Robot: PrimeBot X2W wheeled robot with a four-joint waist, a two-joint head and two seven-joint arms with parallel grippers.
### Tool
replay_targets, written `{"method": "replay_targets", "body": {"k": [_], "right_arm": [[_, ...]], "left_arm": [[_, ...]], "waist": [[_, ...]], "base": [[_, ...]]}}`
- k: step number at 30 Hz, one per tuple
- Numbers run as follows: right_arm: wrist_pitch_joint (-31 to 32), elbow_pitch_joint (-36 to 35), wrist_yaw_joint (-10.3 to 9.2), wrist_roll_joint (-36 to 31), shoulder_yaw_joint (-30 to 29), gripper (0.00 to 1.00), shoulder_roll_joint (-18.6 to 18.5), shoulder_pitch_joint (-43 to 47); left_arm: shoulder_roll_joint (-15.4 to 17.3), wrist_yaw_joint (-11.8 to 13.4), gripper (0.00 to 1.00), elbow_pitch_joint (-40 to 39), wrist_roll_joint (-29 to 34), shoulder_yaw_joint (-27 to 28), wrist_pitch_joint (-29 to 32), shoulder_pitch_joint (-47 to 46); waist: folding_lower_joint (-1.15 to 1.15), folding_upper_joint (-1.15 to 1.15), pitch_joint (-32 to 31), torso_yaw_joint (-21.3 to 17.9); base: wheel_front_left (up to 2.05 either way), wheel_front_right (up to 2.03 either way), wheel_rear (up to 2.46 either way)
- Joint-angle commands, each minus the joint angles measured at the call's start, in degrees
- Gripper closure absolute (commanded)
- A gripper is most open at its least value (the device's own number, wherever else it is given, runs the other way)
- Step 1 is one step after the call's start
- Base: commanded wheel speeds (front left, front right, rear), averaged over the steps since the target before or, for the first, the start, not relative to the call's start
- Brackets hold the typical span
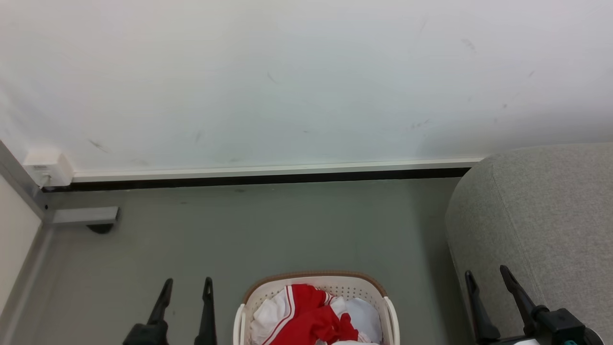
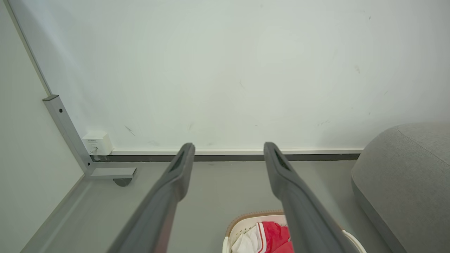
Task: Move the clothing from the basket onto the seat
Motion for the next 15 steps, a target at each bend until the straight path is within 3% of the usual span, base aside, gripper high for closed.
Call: {"method": "replay_targets", "body": {"k": [1,15], "right_arm": [[-0.6,0.2,-0.11,-1.1,0.2,0.00,-0.1,0.3],[-1.0,0.3,-0.12,-1.7,0.9,0.00,-0.7,-0.1]], "left_arm": [[0.0,-0.1,0.00,0.0,1.7,0.1,-0.5,0.7],[-1.0,-1.4,0.00,0.2,2.7,1.4,-0.8,0.7]], "waist": [[0.00,0.00,0.0,0.0],[0.00,0.00,0.2,-0.8]], "base": [[0.00,0.00,0.00],[0.00,0.00,0.00]]}}
